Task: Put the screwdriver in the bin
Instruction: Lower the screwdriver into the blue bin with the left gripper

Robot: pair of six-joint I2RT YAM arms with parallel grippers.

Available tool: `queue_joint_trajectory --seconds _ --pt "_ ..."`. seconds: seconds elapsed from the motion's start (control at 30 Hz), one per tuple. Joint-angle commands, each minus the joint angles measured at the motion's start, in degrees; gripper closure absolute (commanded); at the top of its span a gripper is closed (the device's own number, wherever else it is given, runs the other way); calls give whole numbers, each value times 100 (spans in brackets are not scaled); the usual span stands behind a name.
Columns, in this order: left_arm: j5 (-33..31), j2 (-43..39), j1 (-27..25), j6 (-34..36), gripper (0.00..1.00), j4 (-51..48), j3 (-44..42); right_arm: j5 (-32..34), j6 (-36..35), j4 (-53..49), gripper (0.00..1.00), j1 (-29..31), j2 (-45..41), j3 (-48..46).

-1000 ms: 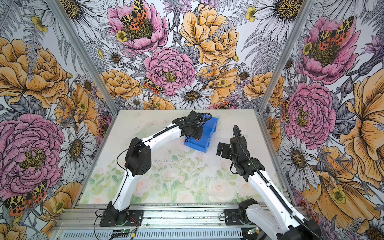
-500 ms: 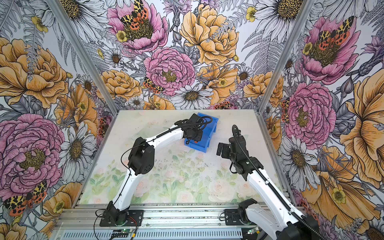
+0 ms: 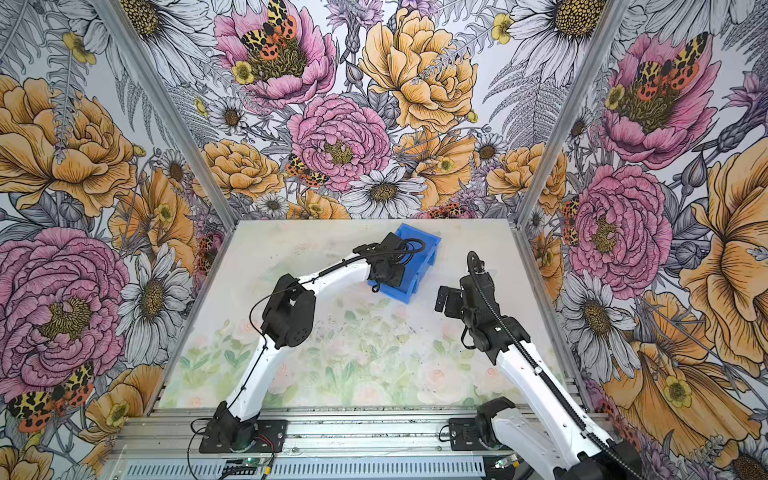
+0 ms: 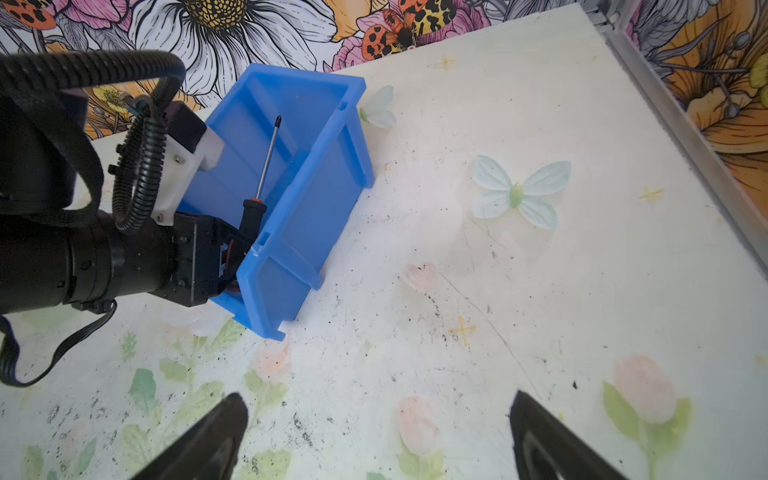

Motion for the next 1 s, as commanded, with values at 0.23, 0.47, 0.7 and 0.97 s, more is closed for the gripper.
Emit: queue_joint_trajectory --seconds 0.23,0.47,0.7,0.97 --pt "-221 70 -122 118 86 79 -164 143 18 -65 1 13 -183 73" --pt "-209 60 -150 108 83 82 -213 160 27 -65 0 12 -200 72" --pt "-165 24 -149 98 78 85 -241 234 94 -65 1 12 -241 48" --pt "-134 -50 -150 117 71 86 -239 484 220 -65 1 10 -521 -65"
